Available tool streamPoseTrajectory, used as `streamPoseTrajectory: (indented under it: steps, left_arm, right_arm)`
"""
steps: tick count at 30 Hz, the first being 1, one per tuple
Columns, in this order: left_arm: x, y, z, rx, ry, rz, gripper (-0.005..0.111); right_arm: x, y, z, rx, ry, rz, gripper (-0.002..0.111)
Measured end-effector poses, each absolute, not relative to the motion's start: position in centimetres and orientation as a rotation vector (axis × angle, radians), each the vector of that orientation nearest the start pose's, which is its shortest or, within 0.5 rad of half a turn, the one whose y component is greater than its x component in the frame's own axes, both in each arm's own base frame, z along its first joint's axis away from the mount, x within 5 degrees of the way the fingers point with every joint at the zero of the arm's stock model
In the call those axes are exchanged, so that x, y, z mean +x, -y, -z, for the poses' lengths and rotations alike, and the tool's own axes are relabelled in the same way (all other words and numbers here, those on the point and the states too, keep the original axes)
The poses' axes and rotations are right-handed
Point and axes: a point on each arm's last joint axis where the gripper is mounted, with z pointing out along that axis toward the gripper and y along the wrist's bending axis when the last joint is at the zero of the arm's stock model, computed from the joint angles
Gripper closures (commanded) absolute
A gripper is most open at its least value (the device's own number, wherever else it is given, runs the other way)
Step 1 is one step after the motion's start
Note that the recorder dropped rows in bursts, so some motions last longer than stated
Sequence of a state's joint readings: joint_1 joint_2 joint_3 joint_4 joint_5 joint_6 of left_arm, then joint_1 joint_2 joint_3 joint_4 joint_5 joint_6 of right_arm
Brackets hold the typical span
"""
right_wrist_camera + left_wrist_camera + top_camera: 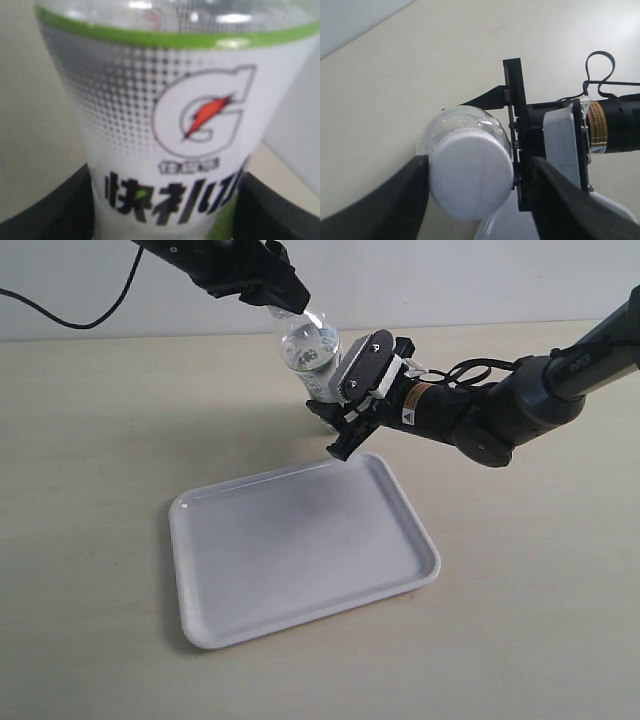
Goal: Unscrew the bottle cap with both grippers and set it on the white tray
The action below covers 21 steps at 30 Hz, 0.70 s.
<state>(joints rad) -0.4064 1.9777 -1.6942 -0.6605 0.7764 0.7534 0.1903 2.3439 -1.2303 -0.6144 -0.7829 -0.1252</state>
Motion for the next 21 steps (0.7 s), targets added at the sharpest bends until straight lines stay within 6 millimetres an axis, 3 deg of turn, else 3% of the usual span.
streamPoseTrajectory:
  steps: [11,14,18,21]
  left_arm:
    - [39.92,21.44,-27.83,0.955,-2.202,0.612,0.05]
    - [40.07,21.43,-27.9,0.942,-2.191,0.602,0.066]
    - [40.22,21.41,-27.97,0.946,-2.172,0.585,0.105]
    - [40.22,21.41,-27.97,0.961,-2.163,0.578,0.107]
  right_arm:
    - [43.66,-12.17,-6.69,-0.967,-1.619,-0.128,0.108]
    - [43.66,-12.17,-6.69,-0.965,-1.62,-0.13,0.108]
    - [43.67,-12.16,-6.7,-0.958,-1.624,-0.133,0.108]
    - [43.67,-12.16,-6.7,-0.958,-1.624,-0.133,0.108]
